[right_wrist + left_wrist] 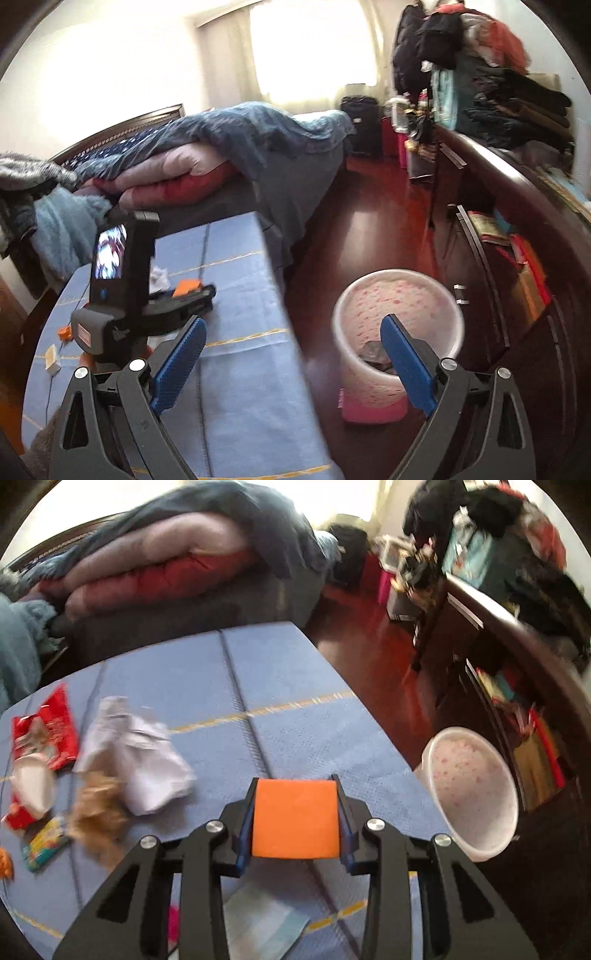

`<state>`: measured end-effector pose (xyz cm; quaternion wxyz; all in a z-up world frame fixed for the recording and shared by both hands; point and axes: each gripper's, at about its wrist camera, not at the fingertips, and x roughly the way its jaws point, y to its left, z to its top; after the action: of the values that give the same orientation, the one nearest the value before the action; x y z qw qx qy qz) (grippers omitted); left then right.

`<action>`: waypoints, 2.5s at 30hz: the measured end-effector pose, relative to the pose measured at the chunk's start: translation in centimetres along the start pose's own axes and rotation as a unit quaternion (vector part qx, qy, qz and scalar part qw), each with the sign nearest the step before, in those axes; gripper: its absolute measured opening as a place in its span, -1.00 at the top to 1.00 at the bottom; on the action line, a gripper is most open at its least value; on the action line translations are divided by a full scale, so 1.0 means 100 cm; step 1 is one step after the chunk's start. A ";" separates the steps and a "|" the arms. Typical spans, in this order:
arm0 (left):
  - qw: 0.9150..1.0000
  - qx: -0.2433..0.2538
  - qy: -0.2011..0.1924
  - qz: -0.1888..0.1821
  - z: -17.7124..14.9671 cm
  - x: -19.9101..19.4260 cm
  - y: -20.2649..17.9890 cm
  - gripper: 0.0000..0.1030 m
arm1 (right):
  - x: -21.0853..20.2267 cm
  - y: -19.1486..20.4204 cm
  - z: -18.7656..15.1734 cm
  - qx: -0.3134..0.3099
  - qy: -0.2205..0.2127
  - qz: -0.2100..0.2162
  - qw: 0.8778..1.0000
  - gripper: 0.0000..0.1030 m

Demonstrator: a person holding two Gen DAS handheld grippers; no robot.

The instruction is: Collect trash

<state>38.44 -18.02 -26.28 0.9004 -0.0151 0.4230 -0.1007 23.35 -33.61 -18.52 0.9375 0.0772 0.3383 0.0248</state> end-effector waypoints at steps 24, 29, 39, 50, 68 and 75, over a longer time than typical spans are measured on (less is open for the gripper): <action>0.986 -0.115 -0.102 0.063 -0.032 -0.151 0.147 0.29 | 0.113 0.142 -0.042 -0.134 0.174 0.103 0.970 -0.93; 0.986 -0.106 -0.117 0.059 -0.033 -0.158 0.141 0.28 | 0.123 0.154 -0.036 -0.141 0.157 0.107 0.972 -0.94; 0.982 -0.116 -0.136 0.058 -0.034 -0.183 0.159 0.27 | 0.118 0.158 -0.046 -0.156 0.144 0.071 0.975 -0.91; 0.996 -0.054 -0.068 0.010 -0.046 -0.144 0.142 0.15 | 0.113 0.147 -0.039 -0.117 0.125 0.078 0.982 -0.11; 0.998 0.053 0.014 0.022 -0.066 -0.053 0.107 0.49 | 0.067 0.093 -0.023 -0.050 0.098 0.091 0.990 -0.11; 1.000 0.008 -0.010 0.008 -0.067 -0.070 0.120 0.54 | 0.057 0.090 -0.022 -0.047 0.089 0.097 0.990 -0.11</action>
<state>30.97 -4.48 -26.65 0.9054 -0.0053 0.4133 -0.0973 26.42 -23.93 -22.31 0.8993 0.0630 0.4099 0.1385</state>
